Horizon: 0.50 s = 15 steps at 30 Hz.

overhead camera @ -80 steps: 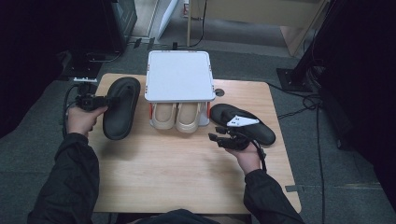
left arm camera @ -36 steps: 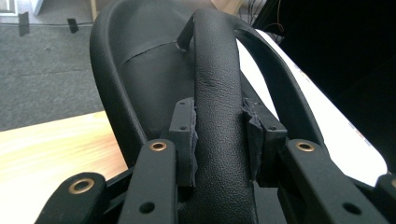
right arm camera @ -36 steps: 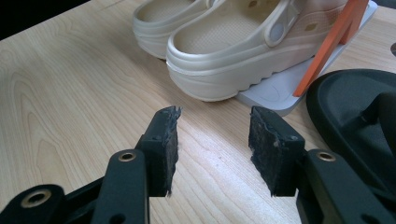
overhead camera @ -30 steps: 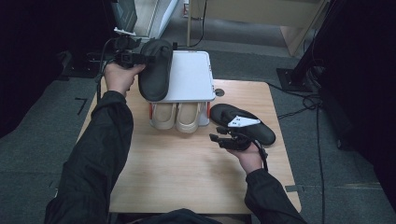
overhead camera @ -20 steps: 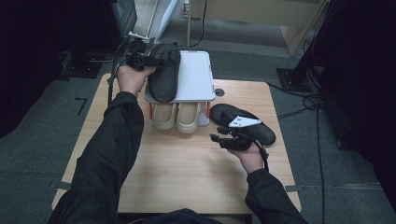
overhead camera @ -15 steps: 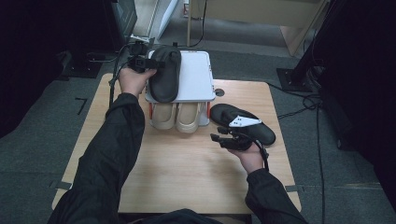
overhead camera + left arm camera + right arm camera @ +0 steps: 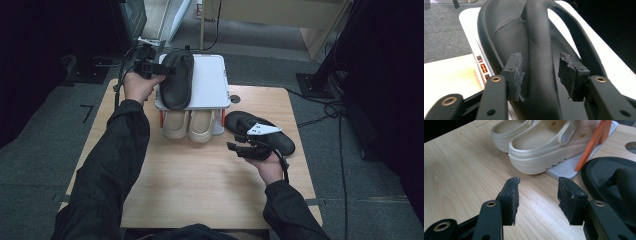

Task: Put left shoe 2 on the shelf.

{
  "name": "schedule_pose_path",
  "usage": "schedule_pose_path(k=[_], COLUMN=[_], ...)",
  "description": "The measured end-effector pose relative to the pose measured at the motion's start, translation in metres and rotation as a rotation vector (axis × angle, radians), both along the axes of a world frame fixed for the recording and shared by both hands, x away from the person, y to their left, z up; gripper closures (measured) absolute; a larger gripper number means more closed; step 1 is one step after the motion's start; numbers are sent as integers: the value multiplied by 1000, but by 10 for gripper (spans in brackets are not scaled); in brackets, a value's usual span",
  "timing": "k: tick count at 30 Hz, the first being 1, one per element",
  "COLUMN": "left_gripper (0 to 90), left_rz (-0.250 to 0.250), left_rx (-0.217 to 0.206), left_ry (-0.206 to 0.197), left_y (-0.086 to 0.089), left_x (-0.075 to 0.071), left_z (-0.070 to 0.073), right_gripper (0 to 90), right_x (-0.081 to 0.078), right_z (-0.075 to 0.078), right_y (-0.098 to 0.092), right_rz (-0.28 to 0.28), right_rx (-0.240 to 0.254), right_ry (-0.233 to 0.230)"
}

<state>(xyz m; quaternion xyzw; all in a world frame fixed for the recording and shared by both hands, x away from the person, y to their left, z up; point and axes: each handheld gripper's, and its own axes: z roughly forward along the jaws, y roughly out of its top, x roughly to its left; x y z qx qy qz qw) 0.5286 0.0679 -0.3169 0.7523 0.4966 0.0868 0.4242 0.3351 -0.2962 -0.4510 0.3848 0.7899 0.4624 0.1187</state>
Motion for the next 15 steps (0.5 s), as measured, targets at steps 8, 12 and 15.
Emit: schedule_pose_path(k=[8, 12, 15], left_gripper=[449, 443, 439], left_rz=[-23, -22, -24], left_rx=[23, 31, 30], left_ry=[-28, -35, -42], left_y=[21, 30, 37], left_x=[-19, -27, -35], left_z=[10, 9, 6], right_gripper=[517, 518, 518], right_x=[4, 7, 8], right_z=[4, 3, 2], right_y=[-23, -35, -42], right_rz=[-76, -107, -124], right_rx=[-22, -22, -23], right_ry=[-12, -8, -6])
